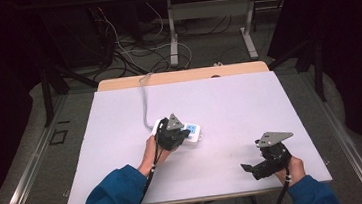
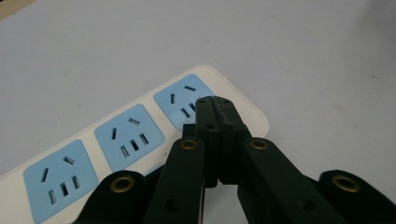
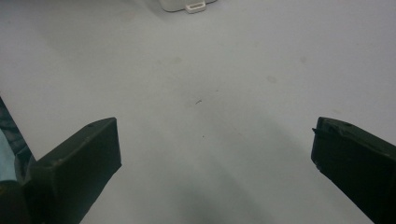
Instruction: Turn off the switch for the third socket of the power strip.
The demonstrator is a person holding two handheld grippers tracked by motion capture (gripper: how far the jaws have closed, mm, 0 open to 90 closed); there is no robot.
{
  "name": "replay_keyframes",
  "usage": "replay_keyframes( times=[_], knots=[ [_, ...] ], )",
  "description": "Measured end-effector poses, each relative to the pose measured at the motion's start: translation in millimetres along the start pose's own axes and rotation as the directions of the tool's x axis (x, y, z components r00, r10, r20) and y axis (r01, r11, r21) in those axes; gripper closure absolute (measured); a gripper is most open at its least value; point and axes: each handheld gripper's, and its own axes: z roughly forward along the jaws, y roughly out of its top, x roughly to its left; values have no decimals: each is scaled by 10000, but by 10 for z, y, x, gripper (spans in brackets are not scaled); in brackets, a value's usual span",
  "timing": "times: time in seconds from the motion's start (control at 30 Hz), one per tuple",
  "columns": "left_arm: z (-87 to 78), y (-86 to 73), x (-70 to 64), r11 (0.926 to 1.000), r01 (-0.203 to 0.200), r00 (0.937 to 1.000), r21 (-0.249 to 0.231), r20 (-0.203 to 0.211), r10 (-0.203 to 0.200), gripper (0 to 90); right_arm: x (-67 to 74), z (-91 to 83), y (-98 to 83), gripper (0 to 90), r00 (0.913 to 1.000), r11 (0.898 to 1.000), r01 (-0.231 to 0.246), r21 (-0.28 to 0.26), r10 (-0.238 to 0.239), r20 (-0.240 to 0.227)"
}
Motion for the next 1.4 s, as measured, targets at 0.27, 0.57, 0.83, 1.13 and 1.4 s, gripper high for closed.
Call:
replay_keyframes(
  times=[0.27,0.57,0.83,1.13,1.4],
  knots=[
    [42,-26,0,10000,51,10000,41,81,-52,900,-4,10,-2,12,10000,10000,-16,-52,16,60],
    [52,-45,35,10000,38,9998,-71,217,-37,900,-3,10,-3,13,10000,10000,-29,0,29,-31],
    [44,-50,46,10000,-32,9994,-31,340,33,900,-2,8,-2,14,9999,10000,-89,41,90,-50],
    [45,-48,36,9998,-174,9994,-11,283,174,900,-6,14,-2,14,10000,9999,-9,-104,9,-7],
    [54,-48,25,9997,-241,9995,73,183,240,900,2,4,1,14,10000,10000,-84,-16,84,-34]
  ],
)
